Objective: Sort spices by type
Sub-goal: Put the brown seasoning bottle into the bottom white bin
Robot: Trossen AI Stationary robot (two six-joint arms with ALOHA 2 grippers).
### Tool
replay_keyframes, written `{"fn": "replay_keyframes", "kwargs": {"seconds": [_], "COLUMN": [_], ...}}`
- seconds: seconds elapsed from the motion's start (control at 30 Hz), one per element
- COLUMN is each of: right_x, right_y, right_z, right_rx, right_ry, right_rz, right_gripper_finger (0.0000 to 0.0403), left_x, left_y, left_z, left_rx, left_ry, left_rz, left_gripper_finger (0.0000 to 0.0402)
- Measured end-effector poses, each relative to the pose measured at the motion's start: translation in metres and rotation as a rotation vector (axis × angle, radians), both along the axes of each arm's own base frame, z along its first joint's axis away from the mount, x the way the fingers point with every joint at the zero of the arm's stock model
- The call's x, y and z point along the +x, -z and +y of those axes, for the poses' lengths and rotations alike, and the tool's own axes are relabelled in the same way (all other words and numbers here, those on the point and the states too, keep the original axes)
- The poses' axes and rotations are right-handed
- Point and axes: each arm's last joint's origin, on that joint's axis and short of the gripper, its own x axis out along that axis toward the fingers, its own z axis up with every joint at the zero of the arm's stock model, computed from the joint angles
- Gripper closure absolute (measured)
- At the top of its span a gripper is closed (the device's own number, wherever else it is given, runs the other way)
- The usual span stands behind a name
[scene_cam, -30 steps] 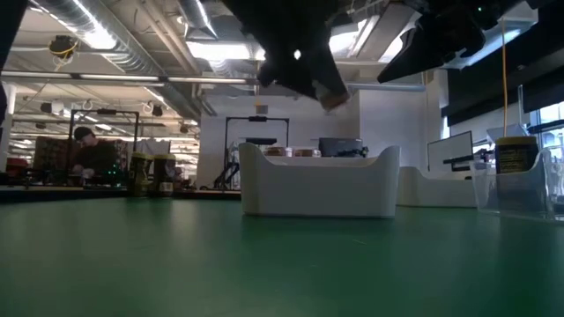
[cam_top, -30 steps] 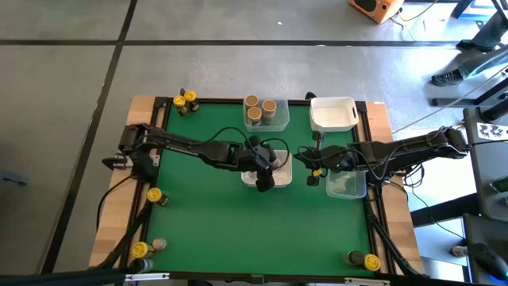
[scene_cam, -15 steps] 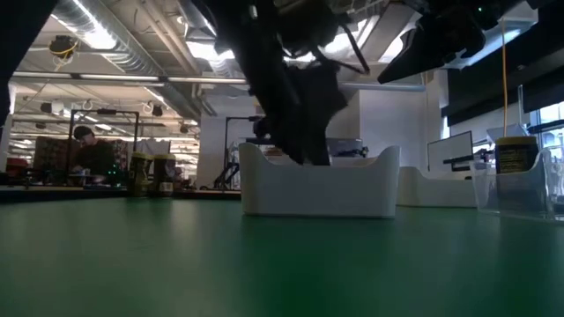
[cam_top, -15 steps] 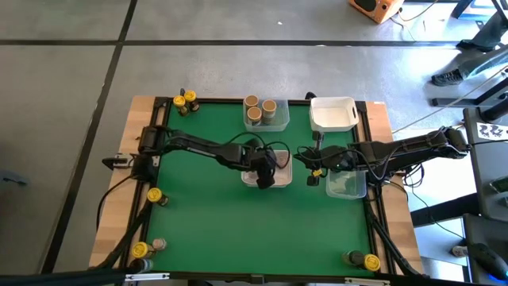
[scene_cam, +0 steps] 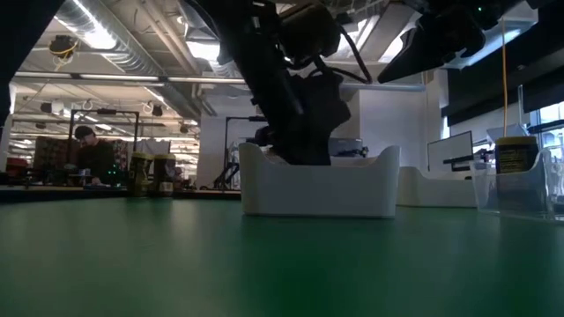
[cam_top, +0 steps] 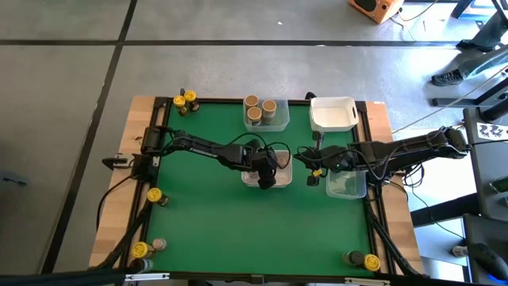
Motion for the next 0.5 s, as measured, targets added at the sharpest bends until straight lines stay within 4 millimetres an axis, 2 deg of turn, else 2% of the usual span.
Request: {"fn": "replay_keyframes", "kwargs": {"seconds": [0.2, 0.5], "right_x": [0.0, 0.0], "right_y": [0.0, 0.0001], "right_z": [0.0, 0.0001], "right_rx": [0.0, 0.0], "right_ry": [0.0, 0.0], "right_rz": [0.0, 0.001], "right_gripper_finger": [0.0388, 0.0388], "left_x": [0.0007, 0.0002], "left_y": [-0.0006, 0.0007], "left_z": [0.0, 0.0004], "left_rx": [-0.014, -0.014], "left_ry": [-0.022, -0.025], "left_rz": [-0.018, -0.021], "left_gripper_finger": [0.0197, 0.0137]}}
